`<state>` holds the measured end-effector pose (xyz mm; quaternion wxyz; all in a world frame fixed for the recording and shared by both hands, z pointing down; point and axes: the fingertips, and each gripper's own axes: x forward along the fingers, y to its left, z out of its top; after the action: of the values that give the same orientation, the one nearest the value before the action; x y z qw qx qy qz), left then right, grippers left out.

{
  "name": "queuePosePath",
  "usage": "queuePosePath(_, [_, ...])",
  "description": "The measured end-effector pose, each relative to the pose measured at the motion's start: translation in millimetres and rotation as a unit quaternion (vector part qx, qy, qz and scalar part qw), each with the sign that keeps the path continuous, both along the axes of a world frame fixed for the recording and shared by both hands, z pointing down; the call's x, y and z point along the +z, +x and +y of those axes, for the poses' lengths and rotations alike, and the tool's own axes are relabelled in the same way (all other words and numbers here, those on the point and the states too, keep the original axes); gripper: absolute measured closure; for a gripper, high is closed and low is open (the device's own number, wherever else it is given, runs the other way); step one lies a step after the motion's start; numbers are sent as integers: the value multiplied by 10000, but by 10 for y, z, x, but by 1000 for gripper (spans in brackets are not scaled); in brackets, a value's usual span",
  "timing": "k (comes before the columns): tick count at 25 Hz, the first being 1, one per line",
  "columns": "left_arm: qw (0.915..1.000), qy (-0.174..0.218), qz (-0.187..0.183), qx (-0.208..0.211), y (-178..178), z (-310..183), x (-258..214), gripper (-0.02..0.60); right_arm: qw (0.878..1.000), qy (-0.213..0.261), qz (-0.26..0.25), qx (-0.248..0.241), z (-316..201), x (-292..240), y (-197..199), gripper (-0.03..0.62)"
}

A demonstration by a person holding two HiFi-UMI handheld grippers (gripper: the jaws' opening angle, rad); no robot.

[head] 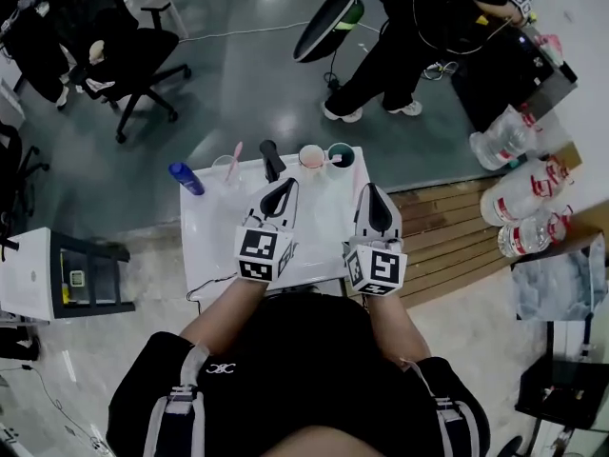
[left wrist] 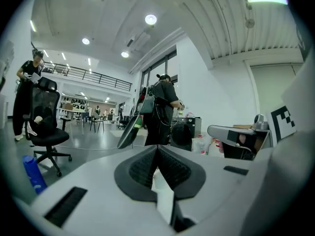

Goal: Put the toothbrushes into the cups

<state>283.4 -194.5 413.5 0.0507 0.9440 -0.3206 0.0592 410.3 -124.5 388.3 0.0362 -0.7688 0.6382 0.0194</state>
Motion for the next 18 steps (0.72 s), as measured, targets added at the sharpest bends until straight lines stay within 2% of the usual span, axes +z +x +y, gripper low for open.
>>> queuePosePath(6, [9997, -1, -76, 211, 444, 171, 58, 568, 9997, -110, -107, 177, 111, 104, 432, 583])
queuePosePath(12, [9998, 8, -119, 161, 692, 258, 86, 568, 9994, -288, -179, 100, 143, 266, 714, 583])
queuePosePath(15, [9999, -9, -116, 69, 739, 298, 146, 568, 9989, -451, 59, -135, 105, 368, 821, 583])
queuePosePath(18, [9998, -72, -174, -27, 747, 332, 232, 568, 9915, -850, 697, -698, 7, 524, 886, 581])
